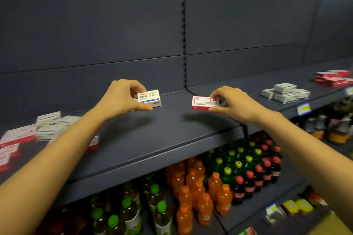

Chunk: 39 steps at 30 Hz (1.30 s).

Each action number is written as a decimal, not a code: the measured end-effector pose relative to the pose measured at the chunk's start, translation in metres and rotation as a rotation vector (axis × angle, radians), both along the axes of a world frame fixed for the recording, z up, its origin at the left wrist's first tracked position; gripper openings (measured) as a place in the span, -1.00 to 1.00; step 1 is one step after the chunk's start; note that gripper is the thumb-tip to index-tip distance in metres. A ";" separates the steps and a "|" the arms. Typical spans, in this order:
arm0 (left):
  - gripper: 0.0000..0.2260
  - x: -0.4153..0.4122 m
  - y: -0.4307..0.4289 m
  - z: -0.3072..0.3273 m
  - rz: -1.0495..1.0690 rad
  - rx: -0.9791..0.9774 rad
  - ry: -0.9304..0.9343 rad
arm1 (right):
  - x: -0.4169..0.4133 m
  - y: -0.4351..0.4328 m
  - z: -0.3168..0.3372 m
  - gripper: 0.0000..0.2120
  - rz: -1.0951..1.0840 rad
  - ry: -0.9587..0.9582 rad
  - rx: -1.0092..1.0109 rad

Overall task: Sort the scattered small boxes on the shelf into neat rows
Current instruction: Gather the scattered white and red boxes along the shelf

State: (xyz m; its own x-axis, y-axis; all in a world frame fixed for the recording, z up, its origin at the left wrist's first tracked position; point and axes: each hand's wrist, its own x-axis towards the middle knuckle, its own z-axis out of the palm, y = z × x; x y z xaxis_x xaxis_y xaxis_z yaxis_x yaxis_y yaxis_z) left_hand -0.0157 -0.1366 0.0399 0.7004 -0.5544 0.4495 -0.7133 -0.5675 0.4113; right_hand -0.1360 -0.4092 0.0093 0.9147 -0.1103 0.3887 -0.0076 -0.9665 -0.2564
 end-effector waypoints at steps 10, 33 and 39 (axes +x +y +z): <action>-0.64 -0.054 -0.177 -0.017 -0.156 -0.014 0.027 | -0.083 -0.149 -0.003 -0.64 -0.088 0.029 -0.030; -0.58 -0.058 -0.380 -0.049 -0.039 0.095 0.117 | -0.105 -0.369 -0.015 -0.63 -0.058 -0.013 0.029; -0.67 -0.056 -0.426 -0.006 -0.031 -0.025 -0.015 | -0.082 -0.423 -0.004 -0.62 -0.029 -0.013 -0.013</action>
